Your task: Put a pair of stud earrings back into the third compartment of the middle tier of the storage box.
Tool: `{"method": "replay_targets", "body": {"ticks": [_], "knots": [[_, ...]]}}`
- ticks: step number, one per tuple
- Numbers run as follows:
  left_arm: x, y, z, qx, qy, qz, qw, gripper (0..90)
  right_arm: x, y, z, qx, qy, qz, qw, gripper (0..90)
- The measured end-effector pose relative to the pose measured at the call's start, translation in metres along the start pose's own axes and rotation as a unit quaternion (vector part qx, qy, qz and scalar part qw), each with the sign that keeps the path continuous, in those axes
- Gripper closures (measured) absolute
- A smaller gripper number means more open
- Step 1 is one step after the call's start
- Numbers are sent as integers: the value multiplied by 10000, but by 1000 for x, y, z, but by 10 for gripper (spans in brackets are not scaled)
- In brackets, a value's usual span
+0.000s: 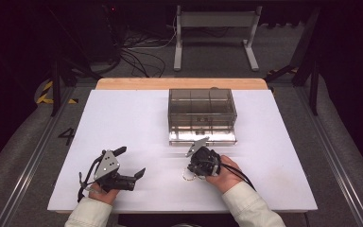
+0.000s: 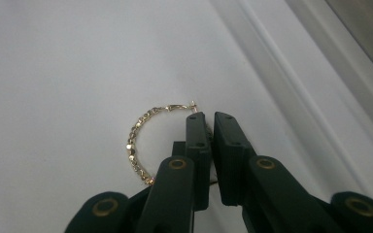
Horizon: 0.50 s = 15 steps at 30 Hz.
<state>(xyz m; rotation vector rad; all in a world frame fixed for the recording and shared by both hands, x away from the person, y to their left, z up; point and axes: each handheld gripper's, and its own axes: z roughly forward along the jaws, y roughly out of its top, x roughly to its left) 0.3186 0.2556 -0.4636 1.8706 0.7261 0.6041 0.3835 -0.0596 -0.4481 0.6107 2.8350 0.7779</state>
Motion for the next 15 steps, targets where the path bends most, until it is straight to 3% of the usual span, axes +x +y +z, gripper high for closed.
{"method": "replay_targets", "body": {"ticks": [5,15], "knots": [[0,0,0,1,-2,3,10000,7,1,0,-2,-16,-31,-25,10000,869],[0,0,0,1,0,2,10000,7,1,3,-20,-422,35,-40,9991,871]]}}
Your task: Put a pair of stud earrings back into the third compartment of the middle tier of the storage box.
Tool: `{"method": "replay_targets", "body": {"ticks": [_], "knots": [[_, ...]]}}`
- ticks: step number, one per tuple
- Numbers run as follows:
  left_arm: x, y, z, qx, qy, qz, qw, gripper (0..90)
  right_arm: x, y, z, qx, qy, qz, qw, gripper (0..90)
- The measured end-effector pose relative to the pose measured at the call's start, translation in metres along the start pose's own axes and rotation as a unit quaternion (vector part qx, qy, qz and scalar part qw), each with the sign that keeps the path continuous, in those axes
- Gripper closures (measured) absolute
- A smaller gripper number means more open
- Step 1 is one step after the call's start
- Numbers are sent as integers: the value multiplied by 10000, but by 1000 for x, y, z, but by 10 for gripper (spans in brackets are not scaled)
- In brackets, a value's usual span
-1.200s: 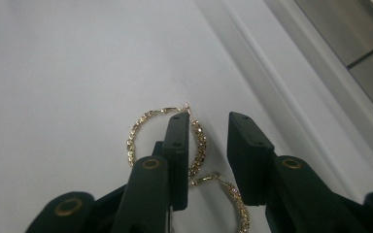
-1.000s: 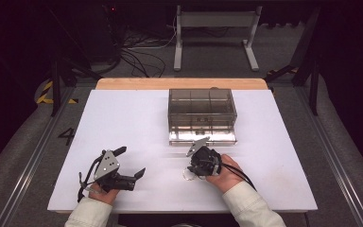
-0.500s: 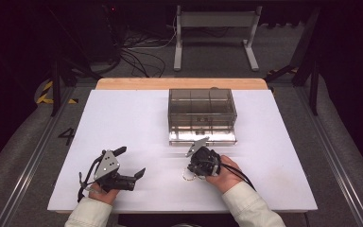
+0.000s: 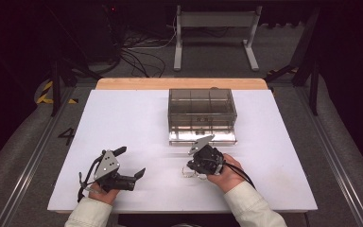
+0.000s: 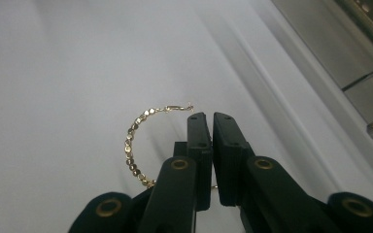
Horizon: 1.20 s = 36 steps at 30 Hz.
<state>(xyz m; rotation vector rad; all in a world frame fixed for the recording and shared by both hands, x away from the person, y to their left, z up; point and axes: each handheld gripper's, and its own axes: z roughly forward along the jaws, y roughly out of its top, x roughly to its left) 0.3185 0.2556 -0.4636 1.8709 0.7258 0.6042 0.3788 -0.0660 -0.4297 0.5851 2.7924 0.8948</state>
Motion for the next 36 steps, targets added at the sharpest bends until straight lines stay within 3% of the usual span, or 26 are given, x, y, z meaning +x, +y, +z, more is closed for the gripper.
{"method": "replay_targets", "body": {"ticks": [21,36], "knots": [[0,0,0,6,6,-7,10000,7,-2,1,-22,-457,-200,3,9988,871],[0,0,0,5,5,-4,10000,7,-3,1,-30,-626,-340,16,9975,871]]}}
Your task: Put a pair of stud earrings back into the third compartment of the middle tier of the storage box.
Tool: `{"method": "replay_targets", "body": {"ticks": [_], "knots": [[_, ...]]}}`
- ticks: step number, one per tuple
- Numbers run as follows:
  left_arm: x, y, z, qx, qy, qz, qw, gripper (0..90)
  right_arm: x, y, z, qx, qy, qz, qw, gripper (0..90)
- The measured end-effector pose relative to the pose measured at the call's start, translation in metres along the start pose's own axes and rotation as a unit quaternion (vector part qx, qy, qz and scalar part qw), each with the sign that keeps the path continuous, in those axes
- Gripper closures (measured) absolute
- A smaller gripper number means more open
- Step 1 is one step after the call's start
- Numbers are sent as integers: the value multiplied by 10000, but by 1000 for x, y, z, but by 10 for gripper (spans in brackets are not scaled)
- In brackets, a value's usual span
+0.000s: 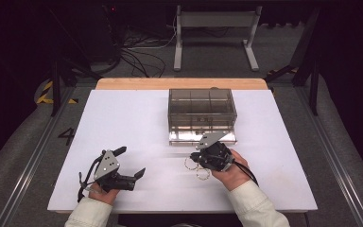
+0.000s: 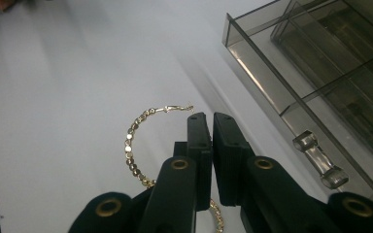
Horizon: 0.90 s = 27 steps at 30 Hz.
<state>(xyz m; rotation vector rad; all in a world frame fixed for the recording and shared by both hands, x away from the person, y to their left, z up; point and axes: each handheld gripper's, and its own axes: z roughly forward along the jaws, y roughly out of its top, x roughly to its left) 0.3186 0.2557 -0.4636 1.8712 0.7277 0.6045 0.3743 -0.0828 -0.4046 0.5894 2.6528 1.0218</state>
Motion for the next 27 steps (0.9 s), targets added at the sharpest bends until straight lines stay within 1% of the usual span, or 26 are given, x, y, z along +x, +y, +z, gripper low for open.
{"method": "replay_targets", "body": {"ticks": [1,2,6,8,13,14,15,17,18,19,20,22,27], "knots": [[0,0,0,-1,0,1,10000,7,0,0,-1,-5,-19,16,10000,871],[0,0,0,0,1,1,10000,7,0,0,-2,-33,-60,-20,10000,871],[0,0,0,1,0,3,10000,7,-1,0,-4,-78,-77,-24,9999,871],[0,0,0,0,-1,0,10000,7,-2,0,-5,-90,-126,-24,9999,871],[0,0,0,-2,-1,2,10000,7,-5,0,-10,-202,-226,42,9995,871],[0,0,0,-2,-2,3,10000,7,-7,-1,-13,-238,-321,83,9992,871],[0,0,0,-2,-2,3,10000,7,-7,-1,-13,-238,-321,83,9992,871],[0,0,0,-1,-1,2,10000,7,-10,-1,-16,-310,-379,191,9986,871],[0,0,0,0,-1,3,10000,7,-13,-2,-18,-362,-473,273,9979,871],[0,0,0,0,-1,3,10000,7,-13,-2,-18,-362,-473,273,9979,871],[0,0,0,0,-1,4,10000,7,-14,-3,-19,-386,-533,315,9973,871],[0,0,0,1,0,4,10000,7,-18,-4,-23,-450,-652,443,9959,871],[0,0,0,1,3,3,10000,7,-27,-6,-32,-584,-851,654,9925,871]]}}
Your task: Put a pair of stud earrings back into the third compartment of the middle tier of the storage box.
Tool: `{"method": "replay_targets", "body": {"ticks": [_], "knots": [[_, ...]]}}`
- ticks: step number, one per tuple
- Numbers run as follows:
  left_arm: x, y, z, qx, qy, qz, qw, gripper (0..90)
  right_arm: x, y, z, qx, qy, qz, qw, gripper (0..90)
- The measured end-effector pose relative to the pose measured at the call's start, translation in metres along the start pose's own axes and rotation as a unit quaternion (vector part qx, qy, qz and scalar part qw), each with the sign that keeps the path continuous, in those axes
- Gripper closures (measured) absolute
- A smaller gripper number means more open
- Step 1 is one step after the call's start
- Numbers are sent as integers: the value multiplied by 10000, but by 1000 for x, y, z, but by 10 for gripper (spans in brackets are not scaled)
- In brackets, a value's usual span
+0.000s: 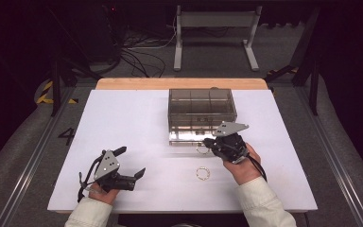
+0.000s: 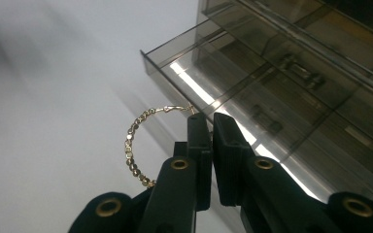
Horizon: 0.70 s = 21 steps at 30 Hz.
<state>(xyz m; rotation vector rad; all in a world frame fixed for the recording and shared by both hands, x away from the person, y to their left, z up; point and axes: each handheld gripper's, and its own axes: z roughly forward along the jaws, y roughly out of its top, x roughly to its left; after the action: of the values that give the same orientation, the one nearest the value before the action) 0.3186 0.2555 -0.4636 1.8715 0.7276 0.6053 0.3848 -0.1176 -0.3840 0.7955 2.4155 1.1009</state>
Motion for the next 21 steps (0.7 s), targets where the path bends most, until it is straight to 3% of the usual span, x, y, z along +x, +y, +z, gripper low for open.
{"method": "replay_targets", "body": {"ticks": [9,21], "knots": [[0,0,0,1,0,3,10000,7,-12,-3,-4,-100,-403,313,9986,871],[0,0,0,4,0,1,10000,7,-24,-7,-4,-162,-899,608,9940,871]]}}
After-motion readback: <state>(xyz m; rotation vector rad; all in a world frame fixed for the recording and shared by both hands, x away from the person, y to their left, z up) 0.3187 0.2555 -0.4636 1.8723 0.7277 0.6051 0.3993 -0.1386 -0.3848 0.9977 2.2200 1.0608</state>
